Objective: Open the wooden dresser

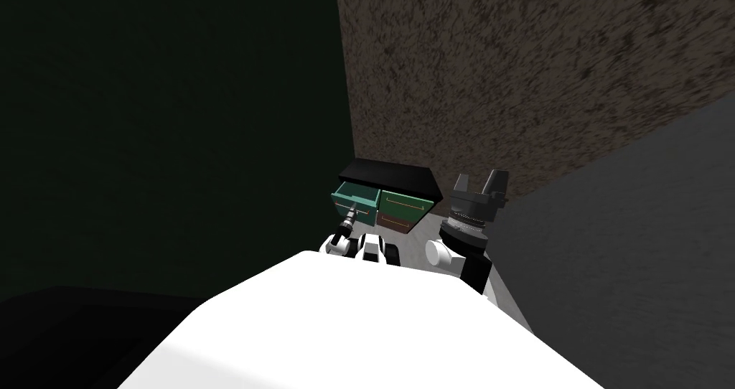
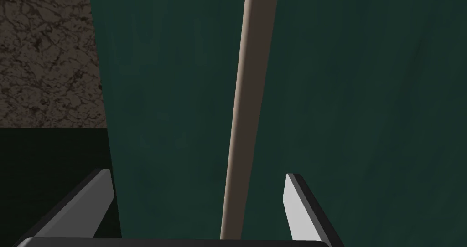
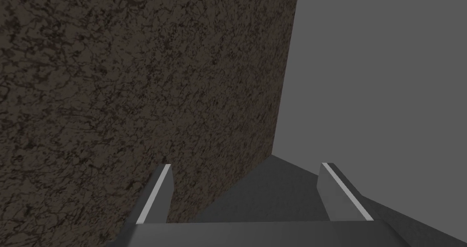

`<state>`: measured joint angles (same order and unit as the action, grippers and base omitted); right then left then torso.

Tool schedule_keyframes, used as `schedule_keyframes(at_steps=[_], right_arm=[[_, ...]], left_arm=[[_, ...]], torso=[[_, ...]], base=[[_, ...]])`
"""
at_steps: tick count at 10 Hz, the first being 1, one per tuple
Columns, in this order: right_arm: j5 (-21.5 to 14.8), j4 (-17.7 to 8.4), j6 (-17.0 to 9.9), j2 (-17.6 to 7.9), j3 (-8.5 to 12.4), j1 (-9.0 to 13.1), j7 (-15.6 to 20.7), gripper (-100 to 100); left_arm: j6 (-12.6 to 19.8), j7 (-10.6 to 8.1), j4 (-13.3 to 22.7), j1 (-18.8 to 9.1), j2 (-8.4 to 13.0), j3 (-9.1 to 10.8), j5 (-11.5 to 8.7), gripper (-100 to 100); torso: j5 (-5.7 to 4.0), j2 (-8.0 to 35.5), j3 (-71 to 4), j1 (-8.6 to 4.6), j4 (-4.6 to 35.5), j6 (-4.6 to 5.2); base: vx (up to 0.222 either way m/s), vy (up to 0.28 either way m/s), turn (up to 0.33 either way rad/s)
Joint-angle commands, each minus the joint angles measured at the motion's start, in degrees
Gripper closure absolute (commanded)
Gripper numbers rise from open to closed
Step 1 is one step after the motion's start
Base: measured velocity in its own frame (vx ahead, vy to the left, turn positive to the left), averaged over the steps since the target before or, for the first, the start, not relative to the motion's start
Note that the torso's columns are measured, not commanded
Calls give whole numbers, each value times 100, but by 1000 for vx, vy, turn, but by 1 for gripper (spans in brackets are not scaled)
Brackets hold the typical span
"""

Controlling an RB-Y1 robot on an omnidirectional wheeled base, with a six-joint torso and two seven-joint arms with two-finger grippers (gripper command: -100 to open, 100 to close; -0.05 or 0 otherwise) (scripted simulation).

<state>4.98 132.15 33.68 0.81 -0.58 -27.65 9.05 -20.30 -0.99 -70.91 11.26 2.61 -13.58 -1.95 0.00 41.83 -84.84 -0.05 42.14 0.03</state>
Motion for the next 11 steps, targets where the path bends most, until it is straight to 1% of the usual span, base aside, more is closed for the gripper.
schedule_keyframes(at_steps=[1, 6, 7, 8, 11], right_arm=[[0, 0, 0, 0, 0, 0, 0, 0], [0, 0, 0, 0, 0, 1, 0, 0], [0, 0, 0, 0, 0, 1, 0, 0], [0, 0, 0, 0, 0, 0, 0, 0], [0, 0, 0, 0, 0, 0, 0, 0]], left_arm=[[393, 13, -316, -62, -6, -3, -8, -100], [1138, 37, -982, -144, -11, -18, -21, -100], [1034, 26, -847, -136, 2, -18, -26, -100], [1073, 23, -861, -134, 4, -21, -27, 0], [1078, 24, -849, -127, 5, -21, -26, 0]], torso=[[0, 24, 13, 3, 9, -1], [-1, 47, 28, 6, 16, -3], [-7, 56, 30, 5, 31, -8], [-5, 54, 32, 3, 26, -6], [-1, 48, 28, 5, 17, -3]], base=[[-15, 0, 22], [-40, 6, 21], [-15, 3, 0], [0, 0, 0], [0, 0, 0]])
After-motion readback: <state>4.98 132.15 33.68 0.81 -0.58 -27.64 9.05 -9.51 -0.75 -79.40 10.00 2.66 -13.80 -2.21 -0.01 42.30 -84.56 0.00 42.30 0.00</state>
